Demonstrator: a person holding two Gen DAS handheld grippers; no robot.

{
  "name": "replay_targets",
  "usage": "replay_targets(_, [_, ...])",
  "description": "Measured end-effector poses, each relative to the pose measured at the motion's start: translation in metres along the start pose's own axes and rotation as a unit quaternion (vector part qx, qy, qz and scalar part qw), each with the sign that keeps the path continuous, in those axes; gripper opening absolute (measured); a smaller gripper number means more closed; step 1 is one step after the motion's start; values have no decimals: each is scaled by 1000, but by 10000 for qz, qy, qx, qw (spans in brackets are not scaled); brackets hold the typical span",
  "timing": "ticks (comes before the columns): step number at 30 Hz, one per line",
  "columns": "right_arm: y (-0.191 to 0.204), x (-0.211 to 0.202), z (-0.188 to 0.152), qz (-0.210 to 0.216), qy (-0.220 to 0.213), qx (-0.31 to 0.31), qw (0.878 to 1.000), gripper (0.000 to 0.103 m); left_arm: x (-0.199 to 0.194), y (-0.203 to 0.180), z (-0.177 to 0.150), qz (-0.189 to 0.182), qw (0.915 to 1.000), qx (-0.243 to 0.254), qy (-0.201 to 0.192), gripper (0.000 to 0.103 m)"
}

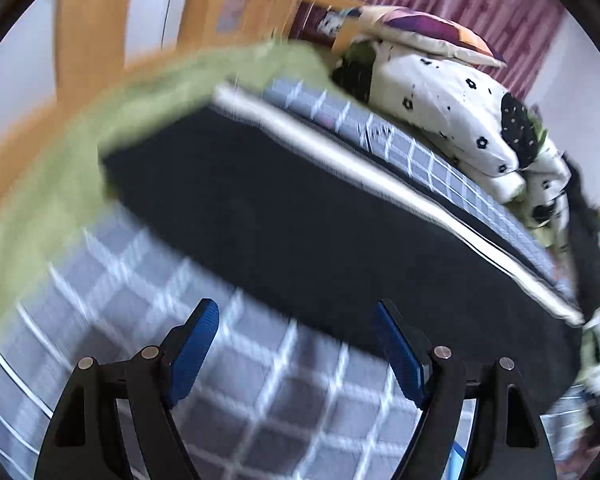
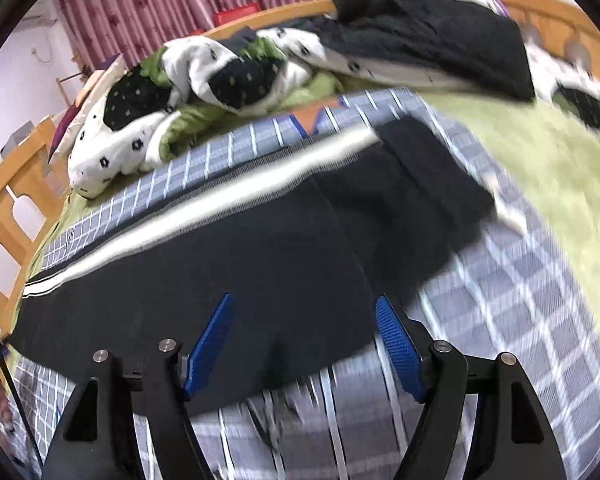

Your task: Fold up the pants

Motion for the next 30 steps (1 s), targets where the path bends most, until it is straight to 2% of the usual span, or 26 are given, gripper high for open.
replay_targets(3, [-13, 3, -32, 89, 176, 231, 9995, 73, 16, 17, -12, -195, 9987, -423, 222, 77])
replay_targets(6, [-16, 14, -47, 327, 279, 526, 9977, 73, 31, 26, -4, -371, 9960, -800, 137, 77])
replay_targets(8, [-18, 23, -47, 518, 214, 780, 9954, 73, 43, 26, 5, -383, 9956, -847, 85, 77])
replay_targets(12, [-22, 48, -28, 555, 84, 1038, 9930, 73, 64, 29, 30, -191, 9958, -888, -100, 74])
replay_targets(13, [-23, 57, -20, 476, 78, 1044, 9934, 70, 68, 29, 36, -98, 9959, -887, -164, 70])
replay_targets(14, [-23, 66, -11, 360, 68, 993, 9944, 57, 73, 30, 42, 30, 9959, -880, -214, 69])
replay_targets(15, [-23, 74, -5, 227, 92, 942, 9953, 43, 76, 30, 47, 108, 9963, -817, -231, 64])
replay_targets(17, [-29, 89, 9, -32, 93, 986, 9951, 33, 81, 28, 57, 312, 9968, -662, -307, 41])
replay_targets(18, [-32, 93, 15, -36, 14, 1130, 9936, 25, 83, 29, 60, 459, 9970, -534, -311, 19])
replay_targets(19, [-34, 97, 20, -66, -15, 1227, 9924, 23, 85, 28, 62, 457, 9975, -467, -252, 13])
replay_targets(20, [-35, 98, 24, -92, -3, 1251, 9921, 20, 84, 26, 66, 488, 9978, -409, -199, 12])
replay_targets(23, [-29, 83, 39, -113, -120, 1016, 9947, 15, 49, 6, 84, 389, 9984, -122, -397, 11])
replay_targets(26, [-26, 36, 65, 313, -498, 1067, 9926, 13, 3, -19, 90, 184, 9976, 257, -608, 11])
replay_targets(27, [-26, 22, 69, 331, -572, 1049, 9923, 13, -10, -24, 86, 189, 9970, 399, -640, 11])
replay_targets(30, [-32, -22, 70, 163, -689, 769, 9945, 13, -51, -30, 47, 212, 9934, 903, -670, 11])
Point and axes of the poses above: each gripper's, at about its wrist camera, not at the fingertips, and x roughly the way its jaws point, y to its left, z to its top, the point moved 10 cm from there along x, roughly the way its jaws point, and after that the axes turned 4 degrees about -y, right-handed, at the moved point
